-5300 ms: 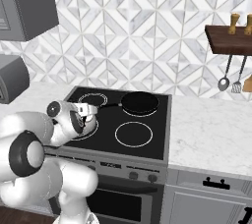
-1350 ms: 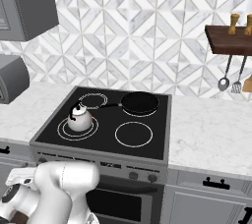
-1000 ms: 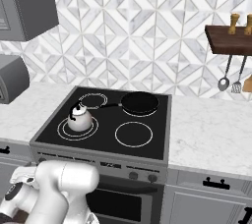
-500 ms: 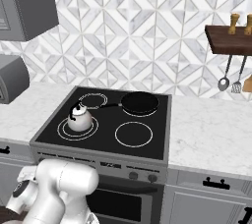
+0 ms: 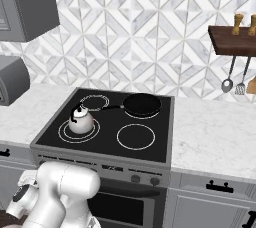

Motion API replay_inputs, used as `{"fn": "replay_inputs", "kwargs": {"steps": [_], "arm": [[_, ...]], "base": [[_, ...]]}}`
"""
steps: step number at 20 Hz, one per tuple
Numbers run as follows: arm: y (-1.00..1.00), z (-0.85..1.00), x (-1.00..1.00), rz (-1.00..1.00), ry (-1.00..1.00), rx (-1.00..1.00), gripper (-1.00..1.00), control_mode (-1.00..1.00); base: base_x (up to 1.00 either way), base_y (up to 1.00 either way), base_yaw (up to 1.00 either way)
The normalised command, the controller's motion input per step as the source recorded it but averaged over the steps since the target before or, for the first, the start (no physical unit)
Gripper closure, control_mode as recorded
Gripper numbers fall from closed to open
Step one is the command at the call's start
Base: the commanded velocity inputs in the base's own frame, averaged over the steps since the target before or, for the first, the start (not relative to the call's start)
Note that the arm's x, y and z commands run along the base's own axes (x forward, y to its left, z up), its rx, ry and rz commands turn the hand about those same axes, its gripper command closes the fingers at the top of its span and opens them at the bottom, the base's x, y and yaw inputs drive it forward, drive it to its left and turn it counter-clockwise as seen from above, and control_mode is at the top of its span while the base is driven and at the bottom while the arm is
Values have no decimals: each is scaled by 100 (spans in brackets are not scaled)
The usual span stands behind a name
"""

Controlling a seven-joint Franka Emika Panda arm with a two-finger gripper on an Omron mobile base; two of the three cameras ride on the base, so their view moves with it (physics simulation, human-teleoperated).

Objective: Pick the kettle from the counter and place it on a stove burner. Then turn the burner on.

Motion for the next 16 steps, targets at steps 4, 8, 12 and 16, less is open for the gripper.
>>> {"fn": "replay_inputs", "kwargs": {"steps": [4, 8, 12, 16], "arm": [[4, 11, 10, 0, 0, -2, 100, -100], [22, 15, 10, 0, 0, -25, 100, -100], [28, 11, 4, 0, 0, -34, 100, -100], [29, 12, 8, 0, 0, -35, 100, -100]], "base": [[0, 0, 0], [0, 0, 0], [0, 0, 0], [0, 0, 0]]}}
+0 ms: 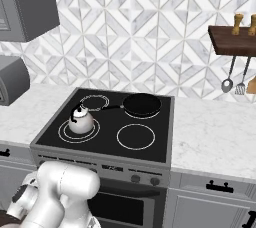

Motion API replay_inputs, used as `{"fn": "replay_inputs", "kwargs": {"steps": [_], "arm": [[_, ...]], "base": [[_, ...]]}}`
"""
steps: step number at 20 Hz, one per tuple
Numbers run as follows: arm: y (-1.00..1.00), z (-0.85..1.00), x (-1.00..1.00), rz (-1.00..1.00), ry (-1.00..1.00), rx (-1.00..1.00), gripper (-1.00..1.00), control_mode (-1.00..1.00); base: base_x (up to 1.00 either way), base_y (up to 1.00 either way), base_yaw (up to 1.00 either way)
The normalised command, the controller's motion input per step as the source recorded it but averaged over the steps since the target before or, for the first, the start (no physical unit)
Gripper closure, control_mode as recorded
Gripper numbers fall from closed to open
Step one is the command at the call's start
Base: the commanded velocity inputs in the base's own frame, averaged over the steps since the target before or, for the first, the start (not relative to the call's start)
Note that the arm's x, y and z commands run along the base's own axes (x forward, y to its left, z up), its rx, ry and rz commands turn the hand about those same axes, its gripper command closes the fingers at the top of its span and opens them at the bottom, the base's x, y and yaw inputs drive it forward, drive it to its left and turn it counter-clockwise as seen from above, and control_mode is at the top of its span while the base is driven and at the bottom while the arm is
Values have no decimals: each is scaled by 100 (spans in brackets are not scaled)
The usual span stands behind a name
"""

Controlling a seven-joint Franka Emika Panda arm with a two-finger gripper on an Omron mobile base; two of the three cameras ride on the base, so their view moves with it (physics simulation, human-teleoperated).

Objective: Pick the kettle from the counter and place it on a stove burner. Then turn the burner on.

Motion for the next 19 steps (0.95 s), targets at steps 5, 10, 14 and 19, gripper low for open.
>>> {"fn": "replay_inputs", "kwargs": {"steps": [5, 10, 14, 19], "arm": [[35, 11, 9, 0, 0, -37, 100, -100], [42, 4, 0, 0, 0, -37, 100, -100], [46, 0, 0, 0, 0, -34, 100, -100], [43, 0, 0, 0, 0, -32, 100, -100]], "base": [[0, 0, 0], [0, 0, 0], [0, 0, 0], [0, 0, 0]]}}
